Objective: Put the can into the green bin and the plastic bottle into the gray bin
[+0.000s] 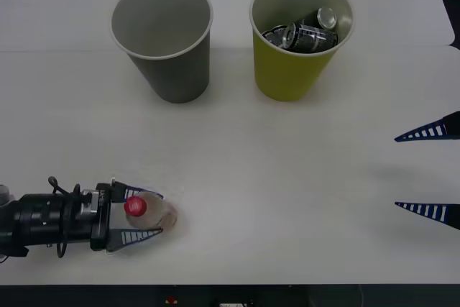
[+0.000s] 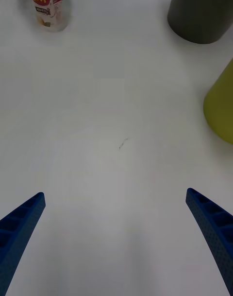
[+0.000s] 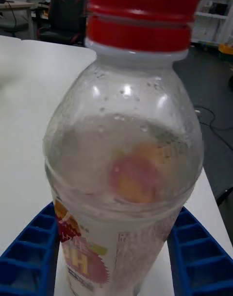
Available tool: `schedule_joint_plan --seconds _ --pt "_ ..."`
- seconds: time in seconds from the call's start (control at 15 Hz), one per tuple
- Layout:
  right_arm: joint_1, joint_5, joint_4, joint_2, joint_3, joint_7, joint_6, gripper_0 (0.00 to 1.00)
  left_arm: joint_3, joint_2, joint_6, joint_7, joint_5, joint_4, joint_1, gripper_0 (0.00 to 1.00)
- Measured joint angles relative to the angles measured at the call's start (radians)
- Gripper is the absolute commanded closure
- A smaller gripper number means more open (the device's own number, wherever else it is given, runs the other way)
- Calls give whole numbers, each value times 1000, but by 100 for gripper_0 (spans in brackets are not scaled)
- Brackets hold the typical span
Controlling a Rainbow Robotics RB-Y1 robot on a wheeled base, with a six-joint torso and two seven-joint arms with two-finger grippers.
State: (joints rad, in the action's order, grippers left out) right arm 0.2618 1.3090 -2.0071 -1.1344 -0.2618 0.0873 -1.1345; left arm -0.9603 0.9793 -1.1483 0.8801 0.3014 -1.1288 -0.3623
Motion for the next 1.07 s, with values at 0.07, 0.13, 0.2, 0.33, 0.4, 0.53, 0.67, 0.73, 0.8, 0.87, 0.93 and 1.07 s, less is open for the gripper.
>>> schedule_joint_plan --seconds 0.07,0.13,0.2,0.33,0.4,0.53,0.67,0.73,0.8,0.87,0.93,1.07 --pt "0 0 0 0 0 0 0 0 0 -2 0 -1 0 0 0 100" --pt "0 0 0 0 0 0 0 0 0 -2 1 -2 0 0 0 100" --pt "0 0 0 0 0 0 0 0 0 -2 0 -5 0 0 0 100" --pt "0 0 0 0 0 0 0 0 1 -1 1 -9 1 -1 0 100" --pt "0 0 0 0 0 0 0 0 4 -1 0 -14 3 -5 0 100" --pt "0 0 0 0 0 0 0 0 30 -1 1 -40 40 -16 1 100" --pt "0 0 0 0 0 0 0 0 83 -1 -1 -115 113 -37 9 100" --pt "0 0 0 0 0 0 0 0 126 -1 -3 -147 157 -51 20 100" --pt "0 0 0 0 0 0 0 0 179 -1 -4 -191 208 -72 36 100" --pt "0 0 0 0 0 0 0 0 229 -1 -5 -241 261 -101 53 100" --pt "0 0 0 0 0 0 0 0 273 -2 -5 -285 304 -129 71 100" --pt "0 0 0 0 0 0 0 0 348 0 -5 -386 385 -194 105 100"
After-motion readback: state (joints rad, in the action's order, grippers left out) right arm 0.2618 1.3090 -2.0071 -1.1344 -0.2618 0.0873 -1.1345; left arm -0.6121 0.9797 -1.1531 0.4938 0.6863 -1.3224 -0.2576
